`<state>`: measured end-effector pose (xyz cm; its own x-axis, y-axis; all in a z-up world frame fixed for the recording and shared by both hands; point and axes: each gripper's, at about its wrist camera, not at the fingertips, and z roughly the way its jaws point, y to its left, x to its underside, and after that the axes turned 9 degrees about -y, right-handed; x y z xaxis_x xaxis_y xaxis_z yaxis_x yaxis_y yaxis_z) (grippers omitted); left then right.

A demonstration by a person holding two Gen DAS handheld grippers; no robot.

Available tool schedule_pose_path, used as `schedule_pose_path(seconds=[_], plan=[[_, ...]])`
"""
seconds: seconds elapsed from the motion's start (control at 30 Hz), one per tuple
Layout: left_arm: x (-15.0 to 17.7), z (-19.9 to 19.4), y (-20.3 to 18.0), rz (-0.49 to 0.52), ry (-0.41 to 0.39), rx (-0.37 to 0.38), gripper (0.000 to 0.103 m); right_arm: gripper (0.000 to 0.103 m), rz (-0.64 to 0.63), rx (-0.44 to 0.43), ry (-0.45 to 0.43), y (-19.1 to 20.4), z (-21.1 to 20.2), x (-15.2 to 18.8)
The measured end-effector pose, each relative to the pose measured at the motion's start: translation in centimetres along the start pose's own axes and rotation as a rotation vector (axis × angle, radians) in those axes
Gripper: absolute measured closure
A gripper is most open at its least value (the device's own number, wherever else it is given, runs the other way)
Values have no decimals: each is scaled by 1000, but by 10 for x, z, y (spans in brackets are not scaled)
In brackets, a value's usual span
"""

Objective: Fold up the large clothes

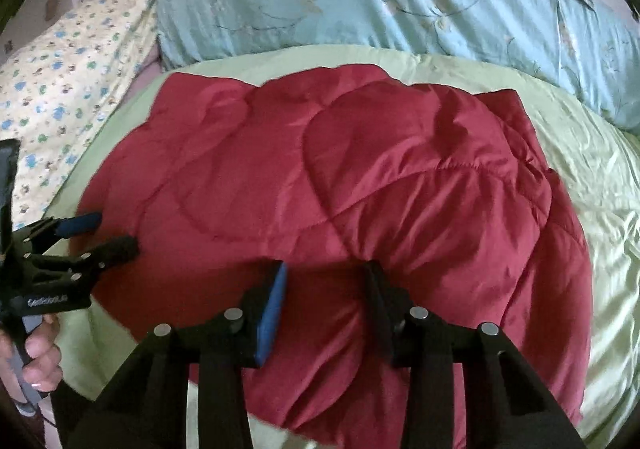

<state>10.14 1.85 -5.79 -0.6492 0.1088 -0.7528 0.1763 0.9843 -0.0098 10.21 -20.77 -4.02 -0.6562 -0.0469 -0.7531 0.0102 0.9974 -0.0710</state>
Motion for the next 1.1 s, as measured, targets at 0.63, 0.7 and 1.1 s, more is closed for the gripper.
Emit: schedule_pose_path(seconds=[0.63,0.7,1.1], plan=[[-10,38,-5,-8,7,-50,1,61,118,16,-76,-21,-20,7],[-9,37,-6,-9,5,-54,1,61,110,23,-85,-22,-29,13],[9,-13,-4,-45,-43,-33,6,61,82,50,-81,-32,-14,30]])
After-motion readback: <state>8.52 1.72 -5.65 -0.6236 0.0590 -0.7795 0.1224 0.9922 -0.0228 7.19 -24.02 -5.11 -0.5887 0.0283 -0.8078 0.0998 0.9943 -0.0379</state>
